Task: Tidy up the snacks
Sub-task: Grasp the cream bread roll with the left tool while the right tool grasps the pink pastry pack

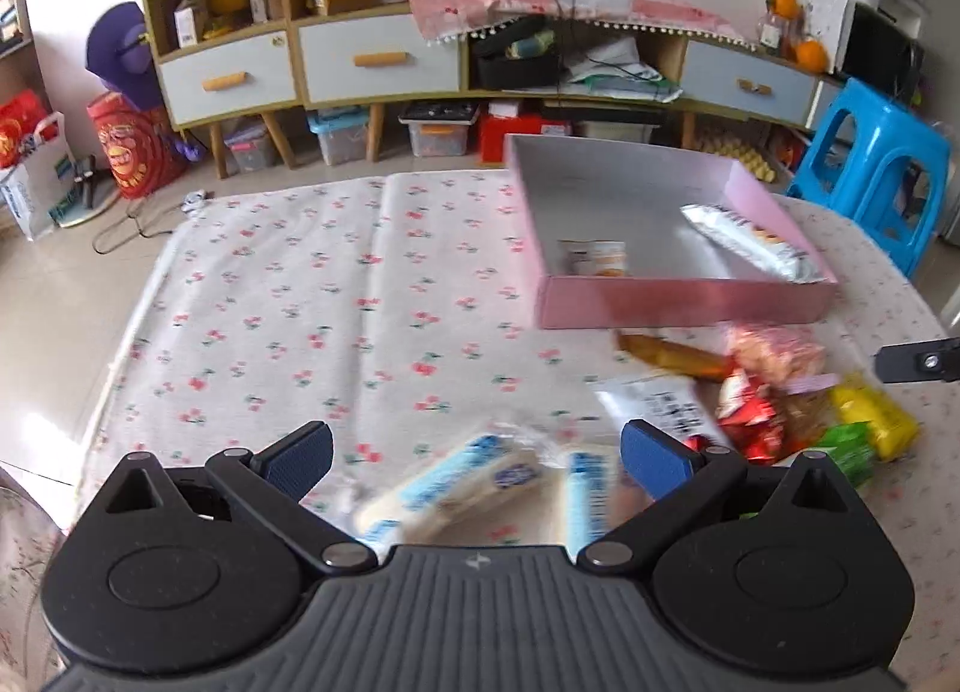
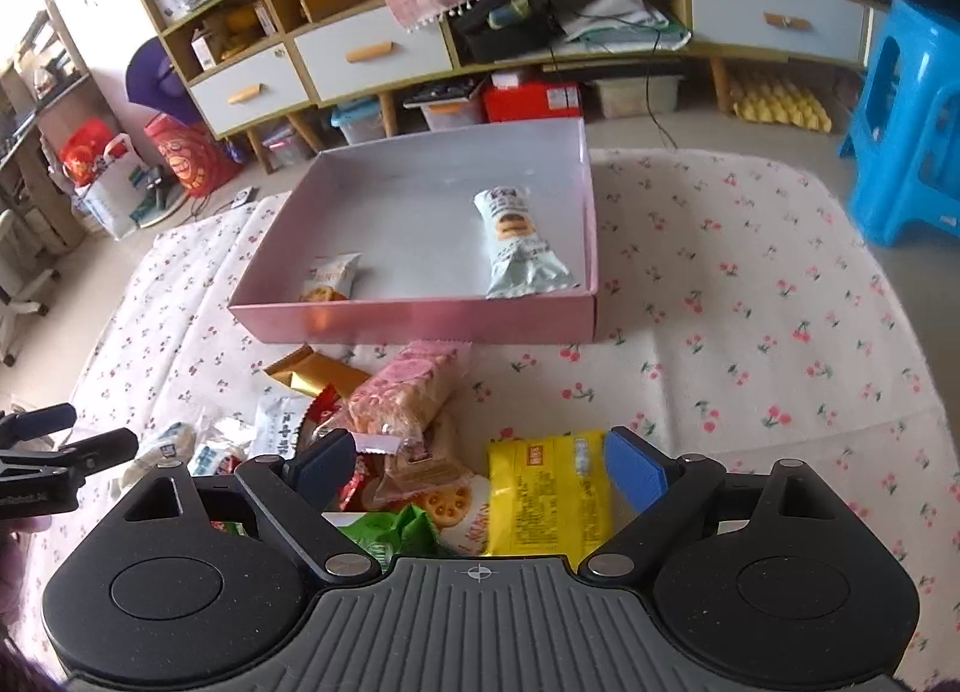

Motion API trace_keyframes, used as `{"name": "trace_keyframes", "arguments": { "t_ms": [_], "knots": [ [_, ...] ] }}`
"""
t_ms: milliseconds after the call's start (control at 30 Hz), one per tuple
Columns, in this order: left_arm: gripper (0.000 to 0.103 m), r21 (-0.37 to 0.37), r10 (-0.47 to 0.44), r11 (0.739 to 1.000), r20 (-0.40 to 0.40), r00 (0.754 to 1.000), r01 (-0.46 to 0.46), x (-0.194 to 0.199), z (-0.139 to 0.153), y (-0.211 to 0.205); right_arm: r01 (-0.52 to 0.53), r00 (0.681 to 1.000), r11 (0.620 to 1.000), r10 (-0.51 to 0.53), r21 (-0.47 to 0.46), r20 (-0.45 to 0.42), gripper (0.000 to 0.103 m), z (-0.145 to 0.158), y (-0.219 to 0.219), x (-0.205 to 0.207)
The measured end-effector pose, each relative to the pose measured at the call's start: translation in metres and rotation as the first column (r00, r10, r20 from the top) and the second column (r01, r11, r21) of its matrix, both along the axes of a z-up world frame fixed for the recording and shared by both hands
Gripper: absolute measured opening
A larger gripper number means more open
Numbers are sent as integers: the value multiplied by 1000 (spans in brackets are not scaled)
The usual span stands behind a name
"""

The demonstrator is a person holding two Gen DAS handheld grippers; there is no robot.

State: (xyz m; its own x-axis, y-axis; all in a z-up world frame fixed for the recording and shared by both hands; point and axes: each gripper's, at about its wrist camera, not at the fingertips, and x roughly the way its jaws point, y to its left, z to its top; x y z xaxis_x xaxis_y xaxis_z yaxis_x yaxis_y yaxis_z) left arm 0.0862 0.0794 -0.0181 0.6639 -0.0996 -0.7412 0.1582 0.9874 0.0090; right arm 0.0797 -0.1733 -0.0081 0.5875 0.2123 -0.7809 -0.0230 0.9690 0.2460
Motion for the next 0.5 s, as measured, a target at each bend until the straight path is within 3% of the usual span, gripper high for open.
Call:
{"name": "trace_keyframes", "arguments": {
  "t_ms": [300,500],
  "knots": [
    [102,-11,-70,997,-29,997,70,4,-26,32,-68,997,996,70,-65,14,92,-8,36,15],
    [91,-9,-100,995,-96,990,100,6,-42,39,-85,996,994,87,-76,23,92,-20,50,25]
  ]
}}
